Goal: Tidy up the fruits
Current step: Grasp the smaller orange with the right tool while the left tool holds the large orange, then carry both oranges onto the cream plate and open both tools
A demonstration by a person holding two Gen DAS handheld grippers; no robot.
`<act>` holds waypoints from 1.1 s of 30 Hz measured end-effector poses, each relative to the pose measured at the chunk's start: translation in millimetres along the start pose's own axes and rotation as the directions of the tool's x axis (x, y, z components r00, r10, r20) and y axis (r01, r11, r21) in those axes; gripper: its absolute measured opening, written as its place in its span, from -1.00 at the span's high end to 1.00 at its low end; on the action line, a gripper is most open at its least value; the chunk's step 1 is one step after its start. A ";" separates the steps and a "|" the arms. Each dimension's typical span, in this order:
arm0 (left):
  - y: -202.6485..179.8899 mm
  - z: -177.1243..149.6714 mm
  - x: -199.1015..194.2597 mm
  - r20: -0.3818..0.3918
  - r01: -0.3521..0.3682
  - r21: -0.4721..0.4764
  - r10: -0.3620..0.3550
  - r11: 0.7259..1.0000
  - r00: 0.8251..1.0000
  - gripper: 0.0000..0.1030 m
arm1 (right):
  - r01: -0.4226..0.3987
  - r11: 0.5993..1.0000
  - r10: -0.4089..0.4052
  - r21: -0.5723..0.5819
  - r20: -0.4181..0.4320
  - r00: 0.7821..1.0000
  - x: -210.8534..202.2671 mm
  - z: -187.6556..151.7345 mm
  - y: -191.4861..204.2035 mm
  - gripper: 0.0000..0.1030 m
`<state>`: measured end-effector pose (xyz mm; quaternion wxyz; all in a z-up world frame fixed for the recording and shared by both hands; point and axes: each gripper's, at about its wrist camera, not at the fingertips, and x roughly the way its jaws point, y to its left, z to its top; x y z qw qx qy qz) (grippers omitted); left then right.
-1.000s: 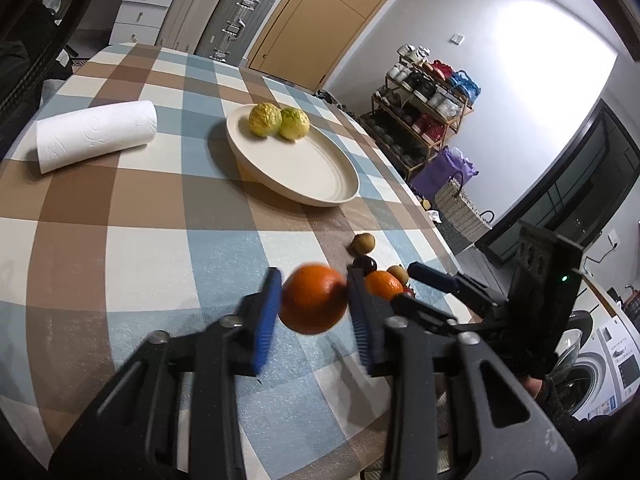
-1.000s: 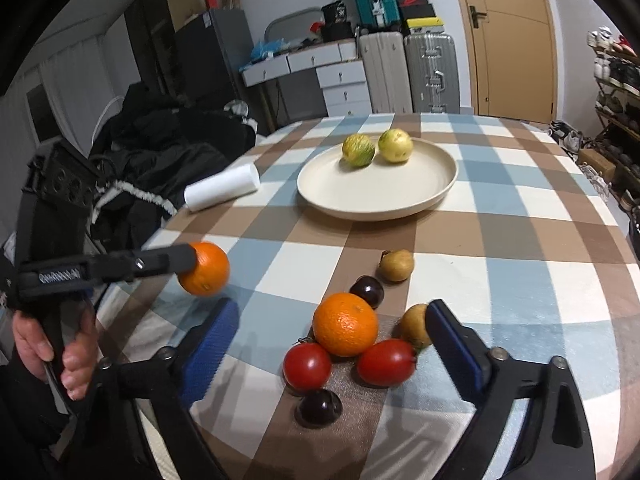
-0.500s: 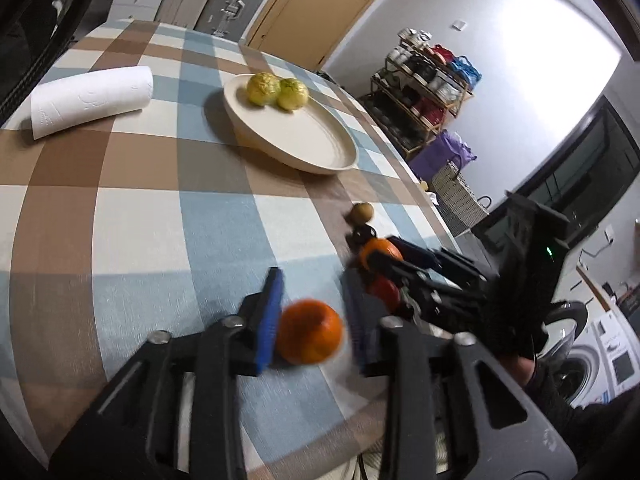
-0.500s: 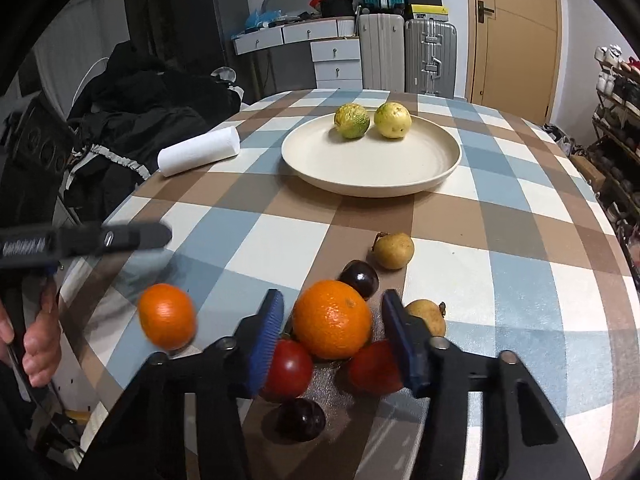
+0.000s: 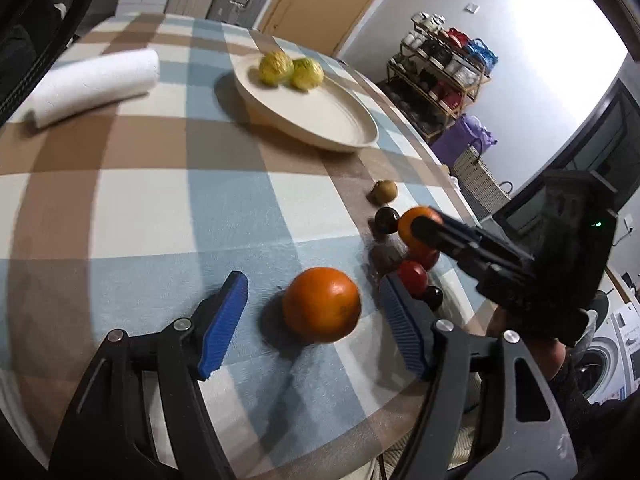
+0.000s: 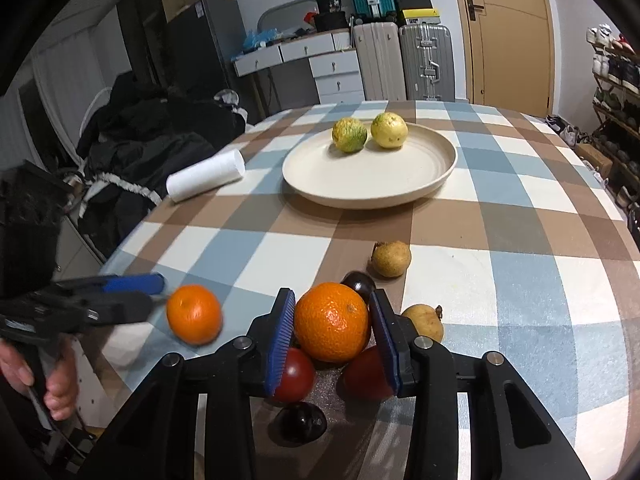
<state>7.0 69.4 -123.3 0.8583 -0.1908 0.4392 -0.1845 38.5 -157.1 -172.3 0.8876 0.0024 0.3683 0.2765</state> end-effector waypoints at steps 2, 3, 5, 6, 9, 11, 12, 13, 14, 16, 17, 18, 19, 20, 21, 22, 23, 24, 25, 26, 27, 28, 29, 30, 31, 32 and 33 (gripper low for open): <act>-4.6 -1.2 4.7 0.008 -0.013 0.027 0.013 1.000 1.000 -0.29 | -0.015 1.000 0.015 0.007 0.021 1.000 -4.4 1.0 -0.8 0.24; -6.7 -1.5 7.0 0.004 -0.014 0.038 0.014 0.999 1.000 -0.29 | -0.018 1.000 0.017 0.008 0.030 0.999 -6.4 1.5 -0.8 0.24; -10.1 -2.4 8.7 0.013 -0.034 0.060 0.033 0.998 0.999 -0.20 | -0.028 1.000 0.027 0.011 0.044 0.999 -9.8 2.6 -1.1 0.24; -11.1 -3.0 9.4 0.014 -0.033 0.068 0.032 0.997 0.999 -0.09 | -0.032 0.999 0.031 0.012 0.048 0.998 -10.9 2.8 -1.2 0.24; -15.3 -3.0 11.9 0.012 -0.049 0.103 0.048 0.993 0.999 0.24 | -0.043 0.999 0.041 0.018 0.064 0.997 -14.8 3.6 -2.7 0.24; -17.9 -1.6 13.2 0.013 -0.058 0.123 0.056 0.991 0.998 0.25 | -0.046 0.999 0.045 0.024 0.072 0.996 -16.5 4.6 -4.0 0.24; -17.3 -0.6 12.6 0.015 -0.059 0.124 0.057 0.991 0.998 0.25 | -0.049 0.998 0.047 0.026 0.073 0.996 -16.9 5.0 -4.5 0.24; -16.9 1.5 12.0 0.024 -0.060 0.118 0.057 0.991 0.998 0.25 | -0.054 0.998 0.051 0.030 0.074 0.996 -17.3 5.5 -5.6 0.24; -15.7 2.5 9.7 0.030 -0.057 0.112 0.054 0.992 0.998 0.25 | -0.059 0.998 0.056 0.034 0.076 0.996 -17.5 6.0 -6.2 0.24; -13.4 9.1 5.8 0.050 -0.049 0.097 0.044 0.994 0.998 0.25 | -0.066 0.997 0.063 0.039 0.080 0.995 -19.0 7.8 -7.8 0.24; -13.1 13.0 3.8 0.061 -0.048 0.095 0.043 0.994 0.997 0.25 | -0.072 0.997 0.068 0.041 0.085 0.994 -20.0 8.9 -8.4 0.24; -12.2 16.8 1.6 0.072 -0.050 0.092 0.043 0.995 0.996 0.25 | -0.080 0.996 0.076 0.045 0.090 0.993 -21.3 10.3 -9.3 0.24; -11.9 21.4 -0.5 0.084 -0.049 0.090 0.042 0.995 0.996 0.25 | -0.089 0.995 0.085 0.047 0.096 0.992 -23.0 11.3 -10.7 0.24; -12.1 28.4 -2.9 0.100 -0.045 0.089 0.036 0.995 0.994 0.25 | -0.096 0.994 0.091 0.049 0.099 0.991 -23.7 12.8 -11.4 0.24; -12.3 33.8 -5.1 0.112 -0.045 0.089 0.035 0.995 0.993 0.25 | -0.103 0.993 0.097 0.052 0.103 0.990 -24.5 14.8 -12.4 0.24; -12.5 40.2 -7.4 0.126 -0.048 0.090 0.036 0.995 0.991 0.25 | -0.109 0.992 0.103 0.058 0.109 0.989 -25.4 18.1 -14.5 0.24; -13.2 47.3 -9.2 0.139 -0.049 0.092 0.036 0.995 0.990 0.25 | -0.115 0.991 0.107 0.062 0.113 0.988 -25.7 20.3 -15.5 0.24; -13.8 55.8 -10.4 0.151 -0.048 0.095 0.033 0.994 0.988 0.25 | -0.121 0.990 0.112 0.067 0.116 0.987 -26.0 23.1 -17.1 0.24; -14.2 64.8 -11.1 0.164 -0.050 0.099 0.033 0.994 0.986 0.25 | -0.129 0.989 0.120 0.074 0.121 0.985 -26.3 27.5 -20.1 0.24; -14.6 73.8 -11.2 0.176 -0.055 0.102 0.037 0.993 0.984 0.25 | -0.134 0.988 0.124 0.078 0.124 0.985 -26.6 30.9 -22.1 0.24; -14.7 82.5 -10.6 0.184 -0.058 0.103 0.038 0.993 0.982 0.25 | -0.140 0.987 0.129 0.081 0.126 0.984 -26.6 34.5 -24.2 0.24; -14.6 91.0 -9.3 0.189 -0.058 0.104 0.038 0.993 0.981 0.25 | -0.148 0.985 0.136 0.086 0.130 0.982 -26.7 39.0 -26.9 0.24; -14.2 99.9 -7.9 0.197 -0.061 0.105 0.039 0.993 0.980 0.25 | -0.158 0.983 0.145 0.093 0.133 0.981 -26.5 44.7 -30.4 0.24; -13.8 109.8 -5.2 0.203 -0.068 0.103 0.046 0.992 0.978 0.25 | -0.165 0.982 0.151 0.097 0.135 0.979 -26.4 49.6 -32.9 0.24; -12.9 118.7 -2.0 0.201 -0.069 0.102 0.048 0.992 0.978 0.25 | -0.171 0.980 0.157 0.100 0.137 0.978 -26.1 55.1 -35.7 0.24; -11.7 127.8 1.8 0.198 -0.070 0.099 0.049 0.993 0.979 0.25 | -0.176 0.979 0.161 0.101 0.142 0.977 -25.6 62.5 -39.4 0.24; -9.6 137.5 5.5 0.200 -0.073 0.093 0.053 0.993 0.978 0.25 | -0.179 0.979 0.163 0.102 0.145 0.976 -25.2 68.1 -42.2 0.24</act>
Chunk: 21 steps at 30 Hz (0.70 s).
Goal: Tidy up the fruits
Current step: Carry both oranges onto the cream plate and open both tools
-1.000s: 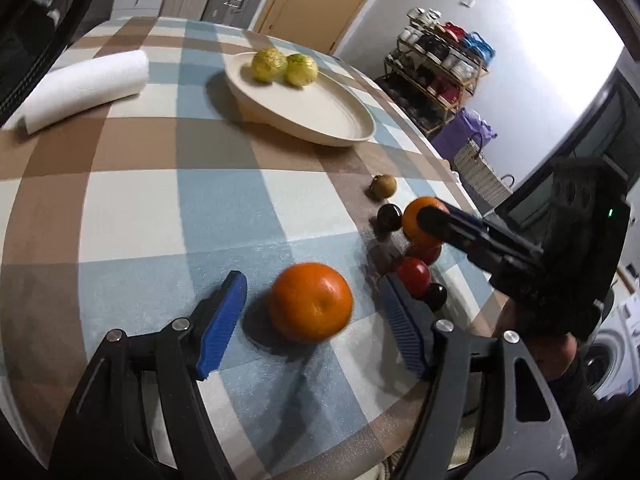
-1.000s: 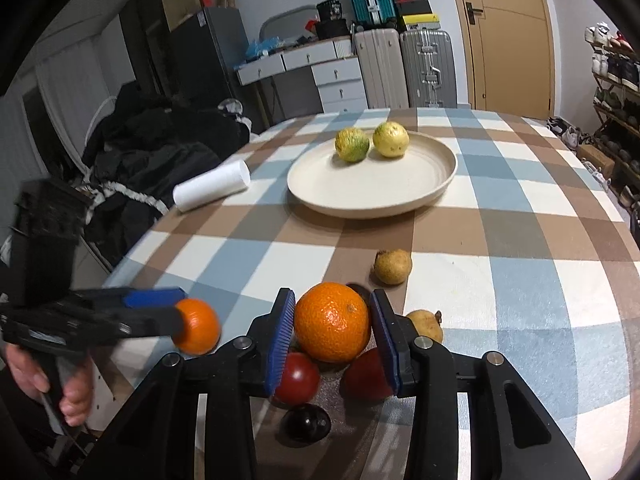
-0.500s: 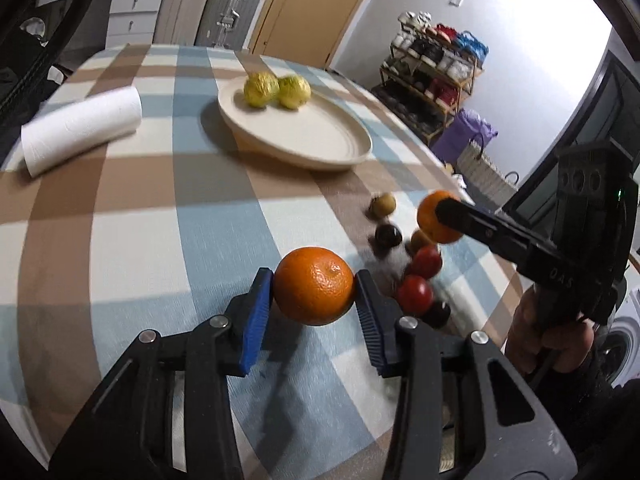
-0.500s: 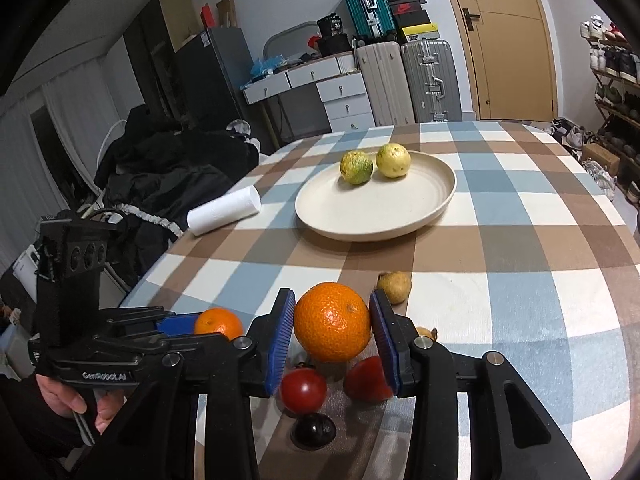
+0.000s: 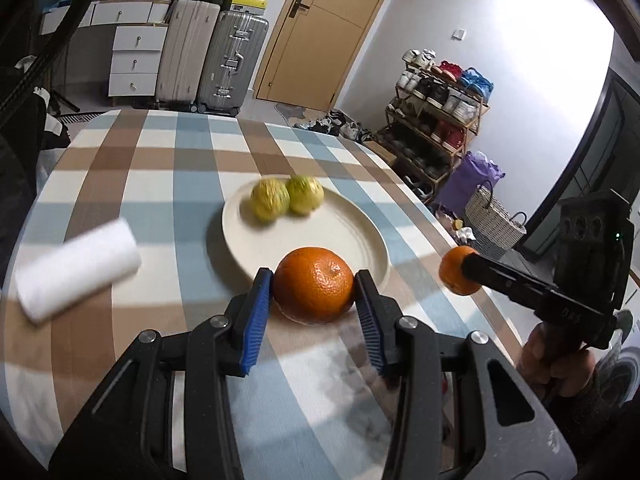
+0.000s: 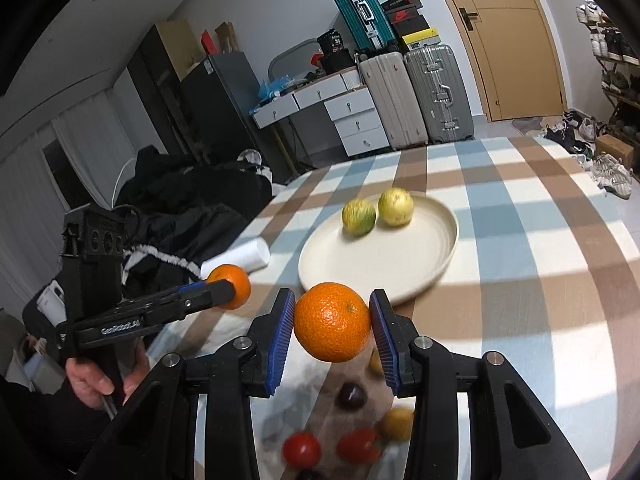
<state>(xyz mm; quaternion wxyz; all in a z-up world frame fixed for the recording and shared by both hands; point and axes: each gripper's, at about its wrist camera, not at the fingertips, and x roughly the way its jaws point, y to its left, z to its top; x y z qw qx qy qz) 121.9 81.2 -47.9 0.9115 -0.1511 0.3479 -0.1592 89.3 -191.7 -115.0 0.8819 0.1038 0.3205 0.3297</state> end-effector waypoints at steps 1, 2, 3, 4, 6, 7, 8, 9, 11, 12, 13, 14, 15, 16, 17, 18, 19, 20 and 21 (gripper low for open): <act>2.3 7.3 5.4 0.001 -0.001 -0.002 0.001 1.000 1.000 0.25 | -0.001 1.000 0.001 0.001 0.001 1.000 1.9 7.4 -3.3 0.24; 5.5 15.9 11.5 0.005 -0.002 -0.006 0.003 1.000 1.000 0.25 | 0.003 1.000 -0.003 0.004 -0.003 1.000 5.2 17.2 -7.8 0.24; 7.1 21.8 16.7 0.010 -0.006 -0.011 0.007 1.000 1.000 0.25 | 0.006 1.000 -0.006 0.006 -0.006 1.000 7.1 22.9 -10.7 0.24; 10.1 28.5 22.8 0.012 -0.009 -0.016 0.009 1.000 1.000 0.25 | 0.008 1.000 -0.008 0.008 -0.005 1.000 9.5 30.5 -14.5 0.24; 15.7 38.8 35.4 0.012 -0.018 -0.024 0.018 1.000 1.000 0.25 | 0.009 1.000 -0.009 0.010 -0.002 1.000 16.1 47.8 -22.7 0.24; 18.2 42.9 41.2 0.012 -0.023 -0.027 0.023 0.999 1.000 0.25 | 0.009 1.000 -0.009 0.008 -0.001 1.000 19.2 54.8 -26.4 0.24; 20.9 46.9 47.9 0.006 -0.023 -0.027 0.023 0.999 1.000 0.25 | 0.009 1.000 -0.009 0.006 0.000 1.000 21.5 59.9 -28.7 0.24; 23.8 50.3 55.1 0.001 -0.023 -0.028 0.023 0.999 1.000 0.25 | 0.012 1.000 -0.012 0.001 -0.001 1.000 26.8 68.5 -32.2 0.24; 28.9 54.2 68.7 -0.011 -0.032 -0.026 0.031 0.999 0.999 0.25 | 0.022 1.000 -0.022 0.005 -0.008 1.000 36.5 80.1 -38.7 0.24; 32.1 56.1 76.5 -0.024 -0.033 -0.029 0.032 0.999 0.999 0.25 | 0.021 1.000 -0.021 0.016 -0.016 1.000 42.6 85.6 -42.9 0.24; 34.3 55.6 82.1 -0.032 -0.034 -0.031 0.033 0.999 0.999 0.25 | 0.016 0.999 -0.015 0.031 -0.027 1.000 49.9 91.1 -48.5 0.24; 37.2 56.9 89.2 -0.040 -0.036 -0.029 0.034 0.999 0.999 0.25 | 0.014 0.999 -0.012 0.052 -0.041 0.999 59.3 96.5 -55.9 0.24; 38.8 55.8 94.1 -0.046 -0.038 -0.026 0.037 0.999 0.998 0.25 | 0.018 0.998 -0.015 0.067 -0.050 0.999 66.0 100.2 -61.3 0.24; 41.2 55.7 100.1 -0.052 -0.041 -0.025 0.040 0.999 0.998 0.25 | 0.022 0.996 -0.017 0.081 -0.058 0.998 76.3 105.0 -69.6 0.24; 42.8 54.1 105.0 -0.060 -0.041 -0.023 0.040 0.999 0.997 0.25 | 0.024 0.995 -0.018 0.094 -0.064 0.998 83.7 107.6 -76.0 0.24; 44.1 52.8 109.5 -0.069 -0.043 -0.021 0.041 0.999 0.997 0.25 | 0.028 0.994 -0.020 0.109 -0.074 0.997 91.6 109.3 -82.4 0.24; 45.0 51.0 112.8 -0.073 -0.047 -0.023 0.046 0.999 0.996 0.25 | 0.034 0.992 -0.024 0.120 -0.085 0.996 98.6 110.5 -87.4 0.24; 47.0 50.3 117.2 -0.076 -0.048 -0.027 0.046 0.998 0.996 0.25 | 0.043 0.991 -0.032 0.126 -0.094 0.995 105.4 111.0 -91.9 0.24; 48.2 49.3 120.0 -0.079 -0.046 -0.030 0.044 0.998 0.996 0.25 | 0.055 0.990 -0.041 0.129 -0.105 0.994 112.0 111.1 -95.7 0.24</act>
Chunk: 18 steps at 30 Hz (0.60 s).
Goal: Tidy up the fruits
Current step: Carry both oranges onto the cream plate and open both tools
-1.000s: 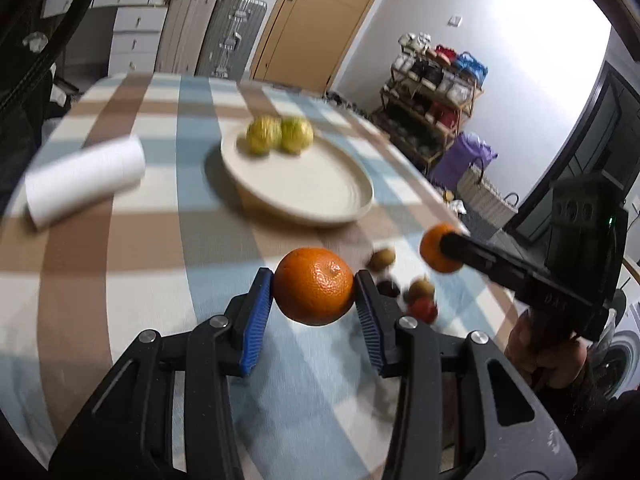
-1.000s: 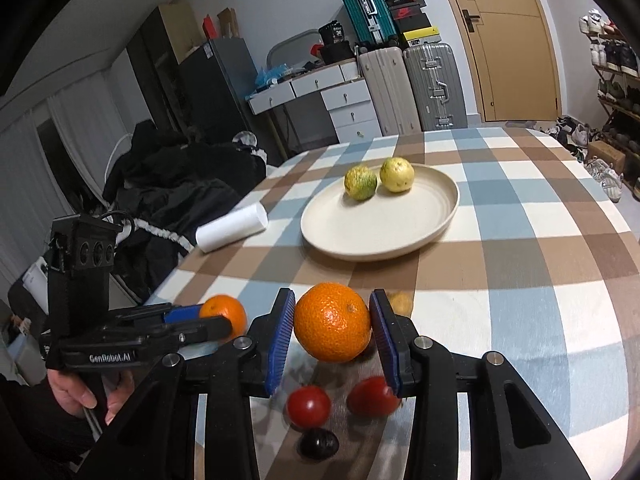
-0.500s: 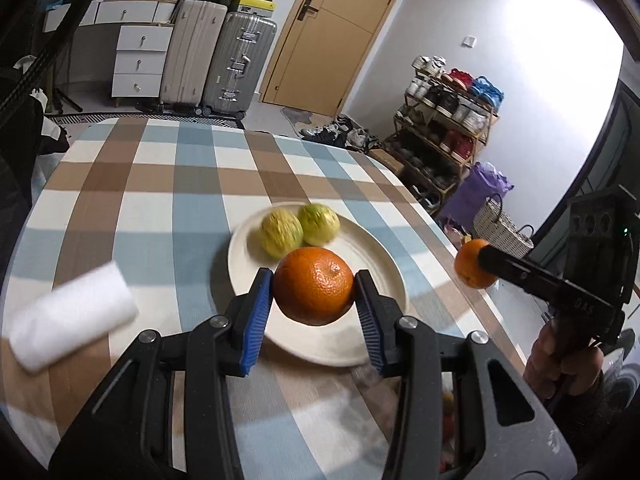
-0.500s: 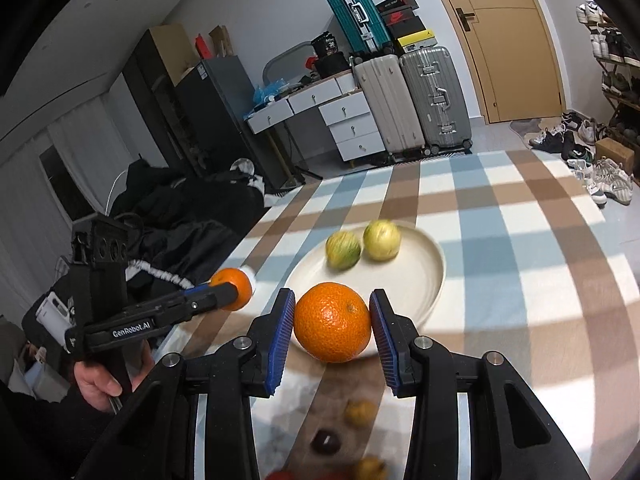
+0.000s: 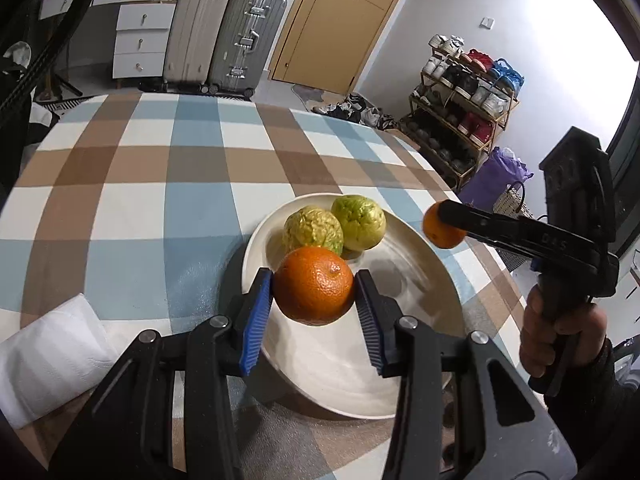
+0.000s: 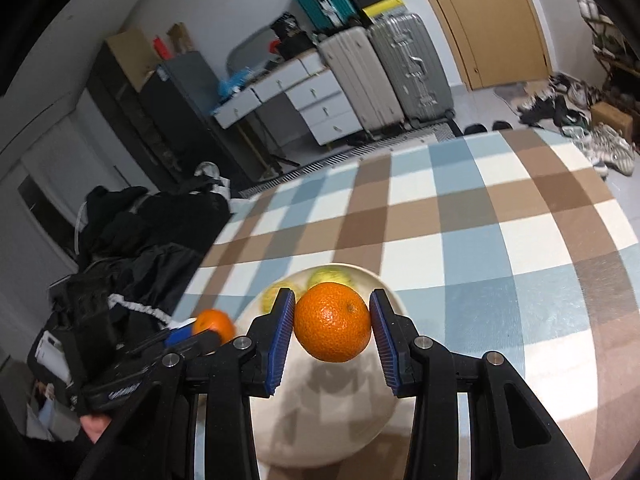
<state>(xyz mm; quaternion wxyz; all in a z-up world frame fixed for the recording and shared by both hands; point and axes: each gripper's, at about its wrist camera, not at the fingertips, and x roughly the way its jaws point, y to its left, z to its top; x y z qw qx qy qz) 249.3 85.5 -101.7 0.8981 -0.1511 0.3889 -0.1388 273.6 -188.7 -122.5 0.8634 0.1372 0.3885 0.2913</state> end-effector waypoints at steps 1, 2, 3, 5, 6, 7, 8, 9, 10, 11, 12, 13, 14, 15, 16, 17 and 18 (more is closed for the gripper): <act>0.9 -0.9 2.8 -0.002 0.000 -0.002 0.000 1.000 1.000 0.25 | 0.018 1.000 -0.018 0.004 -0.019 1.000 9.3 0.5 -3.6 0.24; 1.7 -0.7 6.6 -0.004 0.000 -0.003 0.000 1.000 1.000 0.25 | 0.018 1.000 -0.018 0.011 -0.028 0.999 15.0 0.6 -6.1 0.24; 1.6 -1.3 8.2 -0.005 -0.002 -0.003 0.002 1.000 1.000 0.25 | 0.009 1.000 -0.008 0.020 -0.033 0.999 19.1 0.0 -8.4 0.23; 1.6 -1.5 11.8 -0.002 -0.006 -0.004 0.006 1.000 1.000 0.25 | 0.003 1.000 -0.002 0.028 -0.040 0.999 26.9 -0.2 -10.4 0.23; 1.8 -1.4 12.3 0.000 -0.006 -0.004 0.006 1.000 1.000 0.25 | 0.000 0.999 0.001 0.032 -0.041 0.999 30.0 -0.7 -12.0 0.23; 2.0 -1.2 13.6 0.002 -0.006 -0.002 0.006 1.000 1.000 0.25 | -0.001 0.999 0.003 0.036 -0.041 0.999 32.7 -1.0 -13.7 0.23; 1.6 -1.2 16.4 0.000 -0.011 0.005 0.011 1.000 1.000 0.25 | -0.001 0.999 0.003 0.039 -0.042 0.999 34.3 -1.7 -14.5 0.23; 1.3 -1.2 17.9 0.000 -0.018 0.009 0.018 1.000 1.000 0.24 | 0.000 0.999 0.002 0.043 -0.044 0.999 36.6 -2.2 -16.1 0.23; 1.1 -1.0 19.5 -0.001 -0.022 0.010 0.022 1.000 1.000 0.25 | 0.001 0.999 0.001 0.046 -0.046 0.999 37.7 -2.9 -16.5 0.23; 1.5 -0.7 21.9 -0.005 -0.023 0.009 0.023 1.000 1.000 0.24 | -0.001 0.999 0.004 0.054 -0.049 0.999 40.0 -3.1 -18.4 0.23; 1.8 -0.3 24.0 -0.009 -0.021 0.006 0.021 1.000 1.000 0.24 | -0.003 0.998 0.006 0.063 -0.051 0.999 41.6 -3.3 -19.4 0.23; 1.6 0.1 25.2 -0.010 -0.025 0.006 0.025 1.000 1.000 0.24 | -0.003 0.997 0.007 0.072 -0.051 0.999 42.9 -3.5 -20.0 0.23; 1.1 0.5 25.3 -0.009 -0.030 0.009 0.030 0.999 0.999 0.24 | -0.004 0.997 0.008 0.076 -0.049 0.999 44.2 -3.8 -19.7 0.23; 0.8 1.2 26.4 -0.009 -0.040 0.014 0.040 0.999 0.999 0.24 | -0.002 0.997 0.006 0.077 -0.047 0.999 46.0 -3.9 -19.5 0.23; 0.7 1.8 26.8 -0.005 -0.047 0.014 0.047 0.999 0.999 0.24 | 0.003 0.997 0.001 0.076 -0.046 0.999 47.8 -4.0 -19.1 0.22; 0.5 1.9 26.0 0.001 -0.048 0.012 0.048 0.999 0.999 0.24 | 0.009 0.997 -0.005 0.078 -0.047 0.999 49.4 -4.1 -18.8 0.22; 0.2 2.5 25.0 0.003 -0.053 0.010 0.053 0.999 0.999 0.24 | 0.013 0.997 -0.009 0.080 -0.050 0.999 51.1 -3.9 -18.5 0.22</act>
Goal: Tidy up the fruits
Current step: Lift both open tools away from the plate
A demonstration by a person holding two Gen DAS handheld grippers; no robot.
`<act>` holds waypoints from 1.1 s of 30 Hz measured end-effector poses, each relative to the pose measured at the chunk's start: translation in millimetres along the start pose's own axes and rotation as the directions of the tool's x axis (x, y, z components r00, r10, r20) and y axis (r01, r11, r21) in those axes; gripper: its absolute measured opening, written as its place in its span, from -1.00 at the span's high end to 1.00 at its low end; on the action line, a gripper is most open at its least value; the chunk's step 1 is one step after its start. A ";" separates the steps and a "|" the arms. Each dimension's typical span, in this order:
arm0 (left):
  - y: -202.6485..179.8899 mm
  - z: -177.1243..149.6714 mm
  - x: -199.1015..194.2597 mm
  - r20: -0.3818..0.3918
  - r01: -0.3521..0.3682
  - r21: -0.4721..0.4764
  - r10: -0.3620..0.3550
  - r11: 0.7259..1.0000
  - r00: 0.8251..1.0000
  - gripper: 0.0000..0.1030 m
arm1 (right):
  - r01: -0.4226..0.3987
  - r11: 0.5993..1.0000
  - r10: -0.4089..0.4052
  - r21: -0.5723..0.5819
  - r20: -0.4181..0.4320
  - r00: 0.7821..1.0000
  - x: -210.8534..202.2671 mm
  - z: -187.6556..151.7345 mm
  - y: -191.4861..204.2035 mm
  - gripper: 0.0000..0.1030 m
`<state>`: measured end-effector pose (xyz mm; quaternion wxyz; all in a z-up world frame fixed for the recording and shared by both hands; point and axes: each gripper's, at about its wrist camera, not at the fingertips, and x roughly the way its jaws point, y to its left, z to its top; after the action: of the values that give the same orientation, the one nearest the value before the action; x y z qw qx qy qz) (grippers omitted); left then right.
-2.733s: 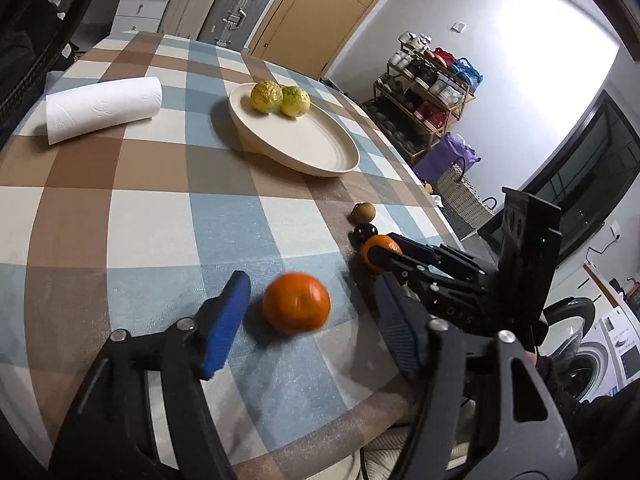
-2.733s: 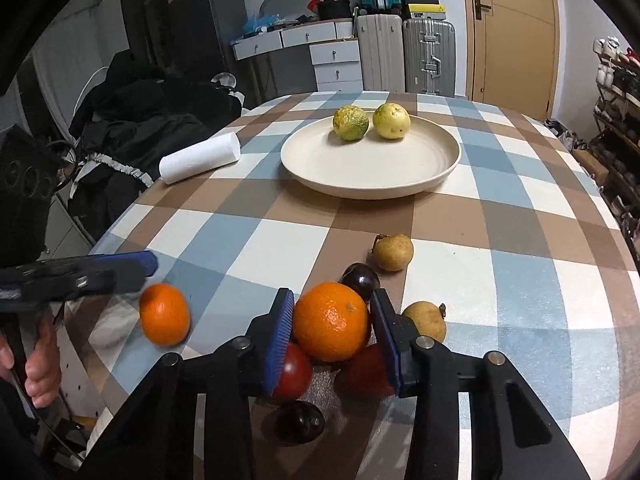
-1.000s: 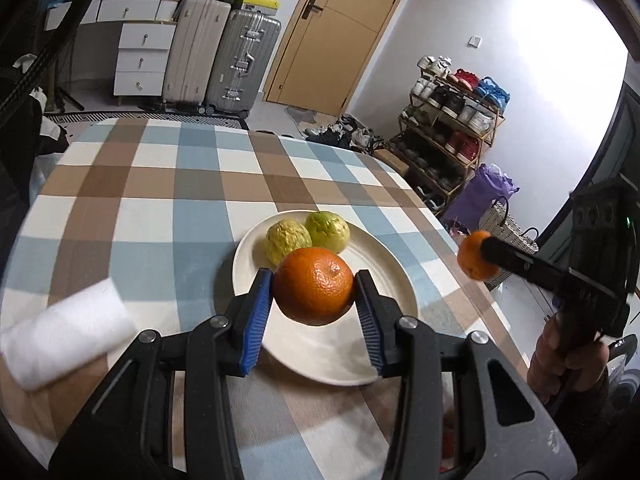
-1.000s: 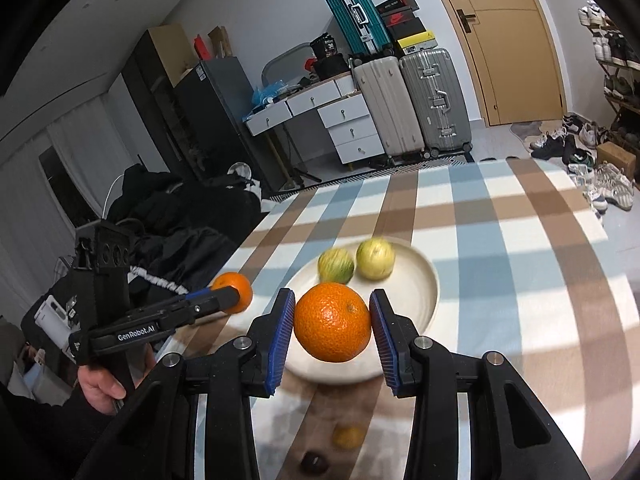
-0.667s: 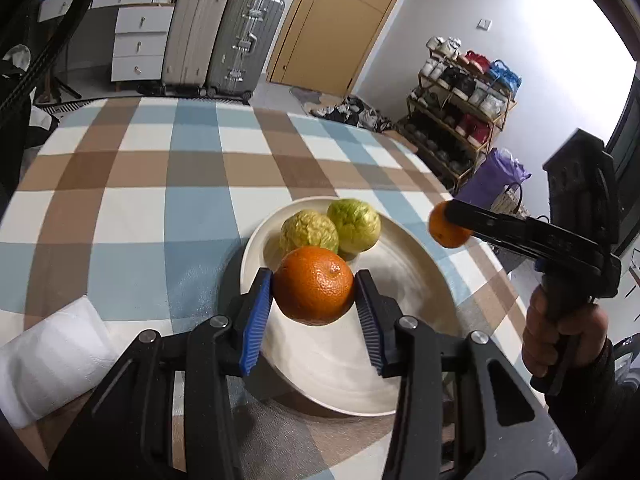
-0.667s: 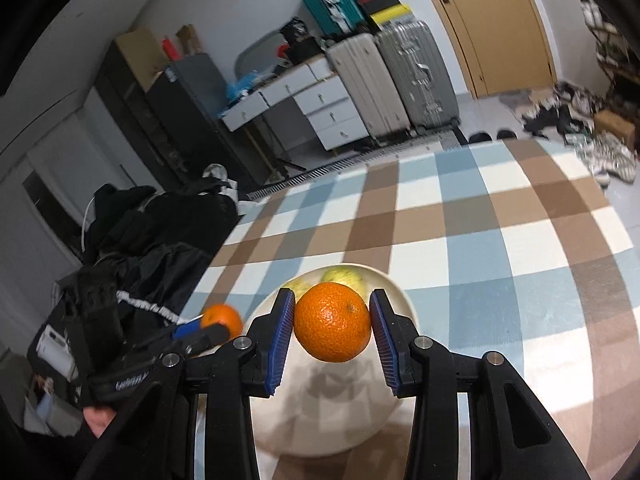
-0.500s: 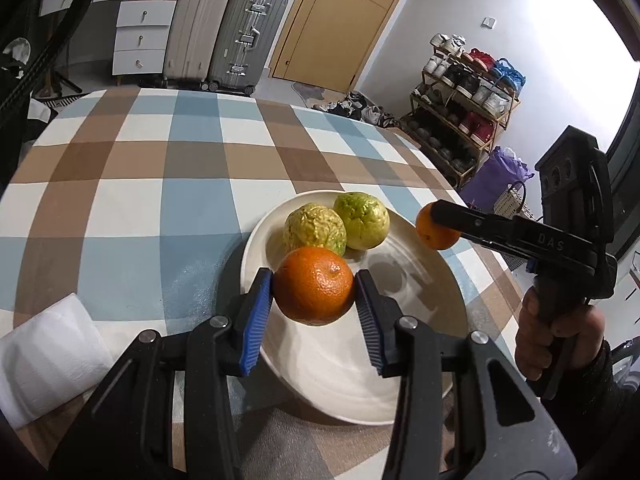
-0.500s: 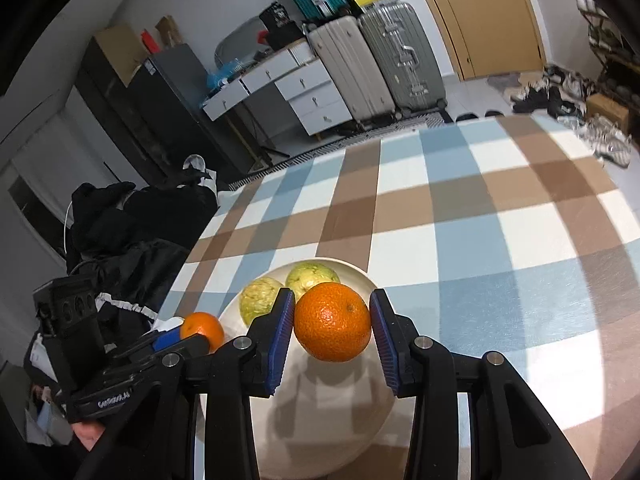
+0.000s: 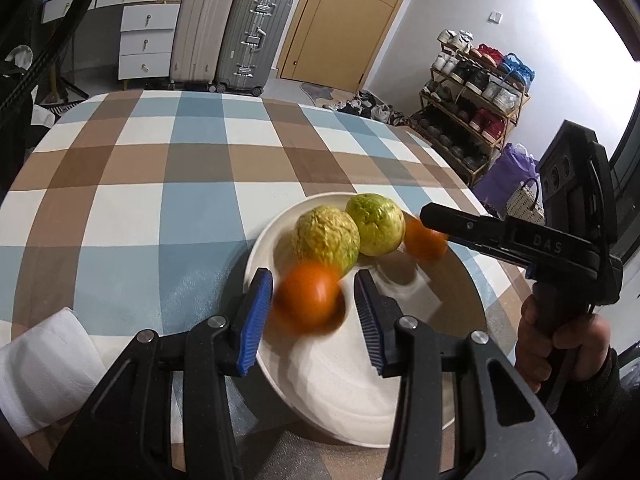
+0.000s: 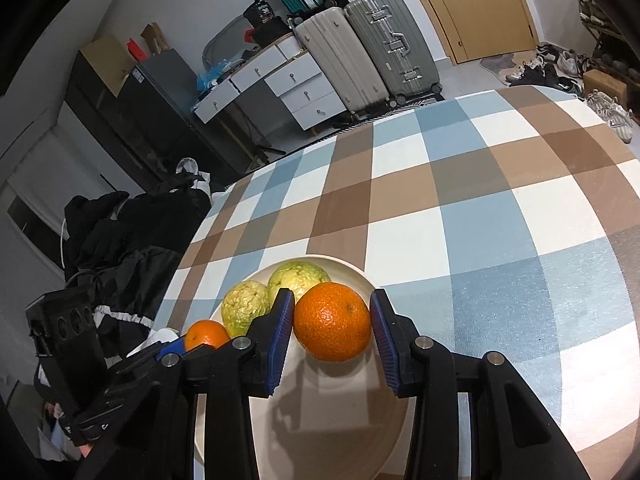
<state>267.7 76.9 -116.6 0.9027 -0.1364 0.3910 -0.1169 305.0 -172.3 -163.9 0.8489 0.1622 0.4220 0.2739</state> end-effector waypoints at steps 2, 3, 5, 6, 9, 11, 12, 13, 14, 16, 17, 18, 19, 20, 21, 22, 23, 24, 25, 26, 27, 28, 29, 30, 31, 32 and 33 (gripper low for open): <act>0.2 1.7 1.7 -0.008 -0.019 0.001 0.019 1.000 1.000 0.21 | -0.002 1.000 0.002 0.003 -0.002 1.000 1.7 0.3 0.7 0.18; 0.3 2.3 2.7 -0.013 -0.016 0.002 0.016 1.000 1.000 0.19 | -0.008 1.000 0.008 -0.001 0.005 1.000 1.5 0.5 1.9 0.10; -2.3 1.7 1.3 -0.015 -0.021 0.012 0.021 1.000 1.000 0.07 | -0.006 1.000 0.007 -0.015 0.025 1.000 -2.1 1.0 5.7 0.03; -4.1 1.0 -0.4 -0.009 -0.031 0.020 0.031 0.999 0.999 0.05 | -0.008 1.000 0.009 -0.019 0.030 1.000 -2.9 1.4 6.9 0.00; -10.6 0.2 -9.4 0.016 -0.070 0.042 0.070 0.997 0.997 -0.07 | -0.017 1.000 0.018 -0.021 0.051 0.999 -12.3 2.7 11.8 -0.06; -13.5 -0.7 -19.9 0.032 -0.076 0.038 0.074 0.996 0.997 -0.20 | -0.021 1.000 0.022 -0.023 0.068 0.997 -23.0 2.4 14.8 -0.18; -15.4 -1.2 -26.9 0.043 -0.079 0.034 0.077 0.996 0.996 -0.24 | -0.022 0.999 0.024 -0.026 0.082 0.996 -30.5 1.4 17.0 -0.26; -16.9 -1.6 -32.6 0.052 -0.084 0.033 0.082 0.996 0.995 -0.33 | -0.020 0.999 0.023 -0.029 0.094 0.995 -36.2 0.8 18.6 -0.29; -19.3 -2.3 -39.6 0.063 -0.092 0.031 0.090 0.995 0.994 -0.41 | -0.019 0.999 0.024 -0.039 0.117 0.993 -47.8 -1.7 21.7 -0.35; -25.7 -4.9 -56.1 0.087 -0.105 0.028 0.102 0.994 0.991 -0.59 | -0.019 0.998 0.027 -0.055 0.147 0.989 -66.1 -6.7 27.0 -0.42; -29.5 -6.7 -65.0 0.103 -0.116 0.028 0.112 0.993 0.988 -0.63 | -0.019 0.998 0.029 -0.062 0.160 0.987 -74.3 -9.5 29.7 -0.50; -33.8 -8.9 -74.3 0.119 -0.127 0.028 0.123 0.992 0.985 -0.63 | -0.019 0.997 0.030 -0.069 0.171 0.985 -82.8 -12.6 32.1 -0.63; -37.2 -11.3 -83.2 0.130 -0.137 0.024 0.133 0.990 0.983 -0.63 | -0.013 0.997 0.028 -0.080 0.191 0.981 -95.5 -18.2 35.9 -0.70; -42.3 -14.4 -92.3 0.140 -0.144 0.025 0.139 0.989 0.980 -0.67 | -0.010 0.996 0.028 -0.087 0.204 0.979 -104.5 -22.6 38.7 -0.75; -46.1 -16.6 -100.1 0.148 -0.147 0.027 0.141 0.989 0.979 -0.70 | -0.016 0.995 0.037 -0.097 0.213 0.976 -112.6 -26.9 41.5 -0.75; -50.3 -19.6 -107.3 0.157 -0.152 0.029 0.146 0.988 0.977 -0.80 | -0.038 0.993 0.061 -0.110 0.219 0.974 -123.9 -33.8 45.5 -0.75; -55.3 -22.8 -114.7 0.165 -0.152 0.032 0.144 0.988 0.976 -0.91 | -0.044 0.993 0.069 -0.114 0.226 0.972 -131.3 -38.6 47.9 -0.80; -61.0 -26.5 -123.2 0.176 -0.147 0.038 0.138 0.988 0.975 -0.97 | -0.043 0.992 0.070 -0.115 0.240 0.968 -140.8 -45.0 51.8 -0.89; -66.4 -30.2 -131.0 0.188 -0.149 0.044 0.138 0.988 0.972 -0.98 | -0.045 0.992 0.075 -0.122 0.255 0.964 -148.9 -50.7 56.0 -0.92; -72.0 -34.1 -138.4 0.196 -0.154 0.052 0.141 0.987 0.970 -0.98 | -0.050 0.990 0.085 -0.135 0.268 0.960 -156.8 -56.4 61.0 -0.92; -78.3 -38.2 -145.8 0.201 -0.156 0.064 0.141 0.986 0.970 -0.98 | -0.052 0.988 0.092 -0.146 0.277 0.956 -162.0 -60.5 64.9 -0.93; -83.4 -43.1 -152.1 0.202 -0.155 0.076 0.137 0.985 0.970 -0.98 | -0.055 0.984 0.103 -0.168 0.296 0.950 -172.0 -68.3 71.9 -0.94; -87.9 -47.9 -157.7 0.203 -0.156 0.081 0.137 0.984 0.969 -0.98 | -0.054 0.982 0.109 -0.181 0.308 0.945 -178.4 -73.6 76.5 -0.96; -91.5 -53.9 -163.9 0.204 -0.155 0.081 0.136 0.985 0.970 -0.98 | -0.055 0.980 0.115 -0.192 0.318 0.941 -184.8 -79.2 80.6 -0.97; -94.1 -59.4 -169.2 0.201 -0.145 0.081 0.127 0.986 0.971 -0.98 | -0.066 0.977 0.131 -0.203 0.325 0.937 -193.0 -87.5 85.6 -0.97; -96.8 -64.7 -174.3 0.199 -0.140 0.080 0.122 0.987 0.972 -0.98 | -0.080 0.976 0.145 -0.204 0.326 0.934 -198.2 -92.7 88.0 -0.97; -99.7 -71.7 -180.0 0.199 -0.141 0.079 0.123 0.987 0.972 -0.98 | -0.099 0.975 0.162 -0.199 0.332 0.930 -204.6 -100.6 90.2 -0.97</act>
<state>84.4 29.7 -8.8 0.9475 -0.0787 0.3038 -0.0608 93.3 -219.0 -49.3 0.9007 0.1587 0.2284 0.3337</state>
